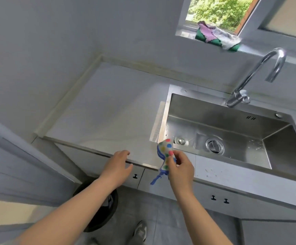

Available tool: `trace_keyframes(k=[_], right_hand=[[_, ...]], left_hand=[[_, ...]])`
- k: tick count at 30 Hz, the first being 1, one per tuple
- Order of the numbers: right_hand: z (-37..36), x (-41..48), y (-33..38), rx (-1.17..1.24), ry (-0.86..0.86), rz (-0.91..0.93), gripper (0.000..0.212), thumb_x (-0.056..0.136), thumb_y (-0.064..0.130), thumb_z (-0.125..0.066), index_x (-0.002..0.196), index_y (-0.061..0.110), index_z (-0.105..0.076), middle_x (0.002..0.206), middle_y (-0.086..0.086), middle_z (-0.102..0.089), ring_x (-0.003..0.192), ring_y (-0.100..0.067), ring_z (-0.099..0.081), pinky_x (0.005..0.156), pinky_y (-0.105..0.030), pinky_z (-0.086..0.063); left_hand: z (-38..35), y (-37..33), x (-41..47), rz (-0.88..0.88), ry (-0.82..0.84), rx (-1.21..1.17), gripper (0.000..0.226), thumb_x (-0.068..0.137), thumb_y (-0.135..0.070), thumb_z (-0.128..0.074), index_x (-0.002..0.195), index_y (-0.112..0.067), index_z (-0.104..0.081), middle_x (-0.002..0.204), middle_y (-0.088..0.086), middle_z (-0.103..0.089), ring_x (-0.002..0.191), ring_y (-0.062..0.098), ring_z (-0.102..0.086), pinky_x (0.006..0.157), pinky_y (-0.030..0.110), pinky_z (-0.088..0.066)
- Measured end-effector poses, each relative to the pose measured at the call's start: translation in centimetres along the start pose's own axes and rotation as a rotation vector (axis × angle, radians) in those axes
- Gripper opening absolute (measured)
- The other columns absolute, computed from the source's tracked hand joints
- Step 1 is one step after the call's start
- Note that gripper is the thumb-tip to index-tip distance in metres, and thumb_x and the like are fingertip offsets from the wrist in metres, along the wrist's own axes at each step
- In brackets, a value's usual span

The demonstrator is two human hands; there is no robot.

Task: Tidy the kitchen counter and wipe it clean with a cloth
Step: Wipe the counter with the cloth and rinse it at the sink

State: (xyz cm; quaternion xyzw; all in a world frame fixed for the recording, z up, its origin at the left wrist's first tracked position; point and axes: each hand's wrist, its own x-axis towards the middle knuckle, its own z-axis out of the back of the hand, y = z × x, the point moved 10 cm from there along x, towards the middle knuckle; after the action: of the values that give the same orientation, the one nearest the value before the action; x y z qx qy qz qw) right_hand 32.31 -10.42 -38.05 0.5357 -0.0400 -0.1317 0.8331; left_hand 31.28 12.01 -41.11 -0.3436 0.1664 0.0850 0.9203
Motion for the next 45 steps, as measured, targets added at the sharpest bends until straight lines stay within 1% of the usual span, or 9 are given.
trace_keyframes(k=[5, 10, 12, 15, 21, 28, 37, 42, 45], right_hand=[[-3.1, 2.4, 0.5, -0.112, 0.130, 0.074, 0.027, 0.095, 0.020, -0.049, 0.120, 0.024, -0.060, 0.111, 0.000, -0.062, 0.091, -0.016, -0.064, 0.077, -0.034, -0.057], [-8.2, 2.0, -0.3, -0.496, 0.319, 0.288, 0.047, 0.095, 0.019, -0.051, 0.140, 0.013, -0.041, 0.149, -0.004, -0.035, 0.139, -0.021, -0.026, 0.110, -0.021, -0.020], [-9.9, 1.9, -1.1, -0.564, 0.341, 0.357, 0.056, 0.094, 0.017, -0.053, 0.145, 0.009, -0.032, 0.156, -0.011, -0.023, 0.146, -0.027, -0.015, 0.117, -0.032, -0.017], [-12.3, 2.0, -2.6, -0.661, 0.358, 0.435, 0.058, 0.088, 0.016, -0.058, 0.140, 0.001, -0.037, 0.152, -0.018, -0.027, 0.140, -0.035, -0.024, 0.110, -0.051, -0.032], [-12.4, 2.8, -5.3, -0.814, 0.377, 0.414, 0.060, 0.097, 0.030, -0.035, 0.150, 0.006, -0.019, 0.159, -0.008, -0.011, 0.146, -0.025, -0.007, 0.113, -0.038, -0.008], [-8.5, 3.7, -7.3, -0.858, 0.353, 0.333, 0.060, 0.095, 0.032, -0.033, 0.150, 0.008, -0.023, 0.159, -0.008, -0.014, 0.146, -0.024, -0.007, 0.113, -0.040, -0.010], [-3.3, 4.2, -7.7, -0.819, 0.390, 0.290, 0.067, 0.090, 0.036, -0.019, 0.152, 0.011, -0.014, 0.158, 0.002, 0.007, 0.147, -0.020, 0.009, 0.119, -0.039, 0.003], [-2.7, 5.6, -8.1, -0.790, 0.416, 0.260, 0.073, 0.086, 0.043, -0.015, 0.152, 0.015, -0.001, 0.157, 0.001, 0.015, 0.145, -0.015, 0.018, 0.119, -0.040, 0.006], [-2.5, 5.8, -9.5, -0.832, 0.414, 0.286, 0.074, 0.090, 0.036, -0.038, 0.152, 0.011, -0.006, 0.158, -0.004, 0.006, 0.146, -0.022, 0.005, 0.118, -0.043, -0.004]], left_hand=[[-0.7, -0.7, 1.7, -0.005, 0.016, 0.074, 0.051, 0.097, -0.023, -0.050, 0.144, -0.011, -0.035, 0.148, 0.007, -0.035, 0.136, 0.019, -0.034, 0.110, 0.025, -0.024], [-0.4, -0.3, 3.8, -0.037, -0.002, 0.179, 0.047, 0.097, -0.019, -0.048, 0.142, -0.009, -0.037, 0.149, 0.007, -0.035, 0.138, 0.020, -0.029, 0.111, 0.025, -0.020], [-0.6, 0.5, 5.1, -0.028, 0.021, 0.234, 0.052, 0.098, -0.020, -0.045, 0.147, -0.010, -0.030, 0.157, 0.008, -0.022, 0.144, 0.021, -0.019, 0.116, 0.028, -0.013], [-1.3, 1.7, 7.0, -0.016, 0.075, 0.339, 0.057, 0.099, -0.025, -0.041, 0.151, -0.013, -0.020, 0.161, 0.008, -0.006, 0.148, 0.024, -0.007, 0.119, 0.033, -0.008], [-4.1, 1.7, 9.0, -0.034, 0.205, 0.527, 0.064, 0.102, -0.038, -0.027, 0.153, -0.024, 0.008, 0.158, 0.000, 0.023, 0.147, 0.026, 0.016, 0.118, 0.045, 0.002], [-6.7, 1.3, 9.2, -0.009, 0.230, 0.583, 0.074, 0.098, -0.051, -0.026, 0.148, -0.026, 0.022, 0.150, 0.000, 0.040, 0.139, 0.033, 0.033, 0.113, 0.055, 0.013], [-7.5, -1.6, 9.2, 0.027, 0.246, 0.621, 0.076, 0.099, -0.041, -0.033, 0.151, -0.016, 0.016, 0.153, 0.006, 0.034, 0.143, 0.034, 0.025, 0.116, 0.056, 0.007], [-11.1, -5.5, 8.6, -0.098, 0.267, 0.606, 0.075, 0.098, -0.042, -0.034, 0.150, -0.028, 0.019, 0.141, -0.002, 0.046, 0.143, 0.033, 0.026, 0.116, 0.057, 0.002], [-12.7, -6.3, 7.9, -0.077, 0.312, 0.650, 0.073, 0.098, -0.048, -0.032, 0.149, -0.032, 0.017, 0.150, -0.001, 0.040, 0.142, 0.034, 0.027, 0.115, 0.059, 0.002]])
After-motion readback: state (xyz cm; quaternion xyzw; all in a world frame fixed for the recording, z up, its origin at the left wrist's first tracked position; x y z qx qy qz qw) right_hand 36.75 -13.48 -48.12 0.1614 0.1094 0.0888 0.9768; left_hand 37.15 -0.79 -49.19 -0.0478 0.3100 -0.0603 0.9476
